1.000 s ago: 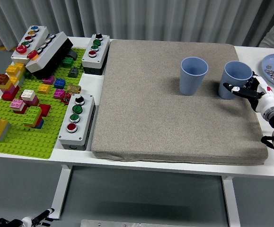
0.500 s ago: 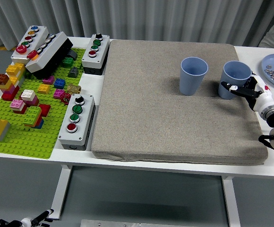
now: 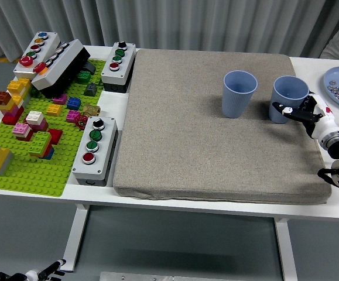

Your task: Pick cup pour cup place

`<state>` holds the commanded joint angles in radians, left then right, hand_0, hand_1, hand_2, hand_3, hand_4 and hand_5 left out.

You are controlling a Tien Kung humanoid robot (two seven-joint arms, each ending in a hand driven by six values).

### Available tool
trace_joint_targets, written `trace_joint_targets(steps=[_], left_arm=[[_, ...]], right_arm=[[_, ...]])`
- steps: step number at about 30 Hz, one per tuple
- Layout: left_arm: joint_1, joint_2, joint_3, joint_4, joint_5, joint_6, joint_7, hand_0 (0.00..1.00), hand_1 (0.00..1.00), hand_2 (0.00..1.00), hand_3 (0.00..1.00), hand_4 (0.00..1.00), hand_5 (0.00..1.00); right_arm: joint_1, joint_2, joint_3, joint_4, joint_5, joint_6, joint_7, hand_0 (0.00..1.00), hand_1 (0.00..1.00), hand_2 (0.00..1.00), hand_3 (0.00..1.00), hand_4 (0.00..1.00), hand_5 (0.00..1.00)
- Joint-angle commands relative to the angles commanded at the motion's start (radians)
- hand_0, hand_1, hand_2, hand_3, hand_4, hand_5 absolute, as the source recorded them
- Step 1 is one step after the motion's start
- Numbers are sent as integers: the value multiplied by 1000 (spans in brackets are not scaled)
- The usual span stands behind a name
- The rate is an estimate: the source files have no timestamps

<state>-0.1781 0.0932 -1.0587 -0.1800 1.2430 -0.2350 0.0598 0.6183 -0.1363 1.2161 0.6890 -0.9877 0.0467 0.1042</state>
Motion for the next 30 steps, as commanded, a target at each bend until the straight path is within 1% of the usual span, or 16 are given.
trace_joint_targets(steps=[4, 5, 10, 11, 13, 19, 21, 25, 30], left_arm=[[2, -1, -6, 0, -1, 4, -1, 834, 838, 873, 804, 643, 998], [2, -1, -6, 0, -1, 4, -1, 823, 838, 873, 803, 643, 998], [1, 0, -10, 0, 0, 5, -1, 823, 838, 873, 803, 643, 998], [1, 0, -11, 0, 1, 5, -1, 823, 838, 873, 804, 643, 998], [2, 0, -13, 0, -2, 7, -2, 823, 838, 873, 804, 643, 998], [7, 1, -20, 0, -14, 16, -5, 820, 838, 874, 803, 642, 998], [7, 2, -22, 0, -11, 15, -4, 820, 838, 874, 803, 642, 998], [7, 3, -24, 0, -6, 14, -3, 823, 839, 874, 803, 643, 998], [8, 5, -26, 0, -6, 14, -2, 823, 839, 874, 804, 642, 998]], right_arm=[[0, 0, -3, 1, 2, -4, -1, 817, 695, 609, 678, 705, 68], [0, 0, -3, 2, 2, -4, -1, 707, 590, 535, 631, 679, 37], [7, -5, -14, 9, 0, -7, -4, 707, 590, 535, 631, 679, 37], [8, -6, -16, 10, -1, -7, -5, 692, 579, 526, 629, 662, 23], [14, -12, -29, 14, -11, -13, -8, 692, 579, 526, 629, 662, 23], [49, -53, -90, 49, -137, -69, -29, 694, 589, 528, 628, 659, 27], [62, -64, -110, 58, -181, -80, -36, 694, 589, 528, 628, 659, 27], [86, -73, -131, 63, -215, -89, -42, 696, 592, 528, 629, 655, 24], [108, -70, -131, 62, -223, -92, -46, 697, 594, 529, 627, 652, 21]])
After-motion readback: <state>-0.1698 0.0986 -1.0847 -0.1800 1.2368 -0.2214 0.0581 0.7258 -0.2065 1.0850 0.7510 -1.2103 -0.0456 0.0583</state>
